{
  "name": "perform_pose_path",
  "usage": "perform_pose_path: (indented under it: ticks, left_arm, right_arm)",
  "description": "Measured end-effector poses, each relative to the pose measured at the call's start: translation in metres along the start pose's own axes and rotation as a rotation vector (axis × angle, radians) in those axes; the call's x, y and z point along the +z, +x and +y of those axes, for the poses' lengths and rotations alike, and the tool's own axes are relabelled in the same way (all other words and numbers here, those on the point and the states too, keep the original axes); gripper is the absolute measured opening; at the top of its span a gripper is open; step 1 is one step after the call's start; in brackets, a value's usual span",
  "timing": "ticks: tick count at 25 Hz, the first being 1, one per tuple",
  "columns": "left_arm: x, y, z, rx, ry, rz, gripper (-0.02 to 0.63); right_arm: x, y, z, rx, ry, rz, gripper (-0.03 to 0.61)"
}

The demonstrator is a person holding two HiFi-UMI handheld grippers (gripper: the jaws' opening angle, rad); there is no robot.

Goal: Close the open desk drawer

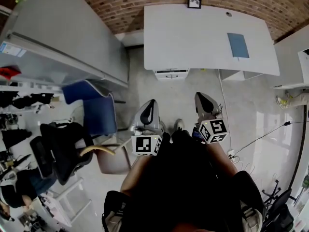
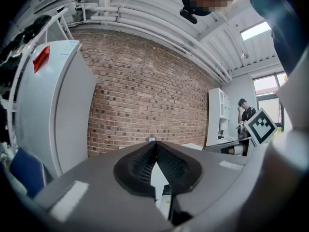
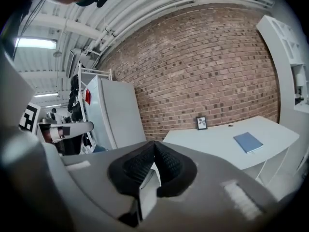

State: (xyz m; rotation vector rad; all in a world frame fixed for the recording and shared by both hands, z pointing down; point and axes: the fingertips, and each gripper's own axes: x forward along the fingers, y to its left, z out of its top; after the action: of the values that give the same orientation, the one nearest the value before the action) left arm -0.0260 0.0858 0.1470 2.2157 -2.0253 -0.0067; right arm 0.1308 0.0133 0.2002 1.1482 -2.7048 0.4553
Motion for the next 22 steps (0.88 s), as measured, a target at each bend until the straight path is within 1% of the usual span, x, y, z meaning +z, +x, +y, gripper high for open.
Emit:
perform_pose_path:
  ticks: [5,12,17,22]
  left_arm:
    - [0.002,-0.011,0.011,-0.034,0.001,-0.008,0.008]
    - [-0.002,-0.020,0.019,-0.083,0.011,-0.029,0.008]
    - [0.010,-0.024,0.026,-0.081,0.011,-0.036,0.008]
    - [0.017,-0.029,0.030,-0.095,0.032,-0.047,0.008]
  right_arm:
    - [0.006,-0.017,0.027,-0.008,-0.002,-0.004,0.003]
    - [0.015,-0.019,0.048,-0.016,-0.002,-0.031,0.003]
    - [0.015,-0.015,0.057,-0.009,0.013,-0.043,0.002]
    - [0.014,-0.012,0.063,-0.004,0.029,-0.044,0.002]
